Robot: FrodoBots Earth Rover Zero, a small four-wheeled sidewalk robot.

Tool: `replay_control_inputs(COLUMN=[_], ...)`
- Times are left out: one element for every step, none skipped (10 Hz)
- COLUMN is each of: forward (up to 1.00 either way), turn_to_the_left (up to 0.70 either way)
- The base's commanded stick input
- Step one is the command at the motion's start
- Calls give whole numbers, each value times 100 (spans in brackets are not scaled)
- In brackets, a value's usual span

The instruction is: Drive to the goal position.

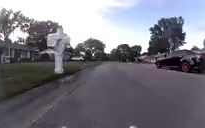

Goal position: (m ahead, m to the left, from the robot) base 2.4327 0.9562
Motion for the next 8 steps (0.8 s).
replay_control_inputs(forward=[100, 100, 100, 100, 100, 100, 100, 100], turn_to_the_left=[0, 0, 0, 0, 0, 0, 0, 0])
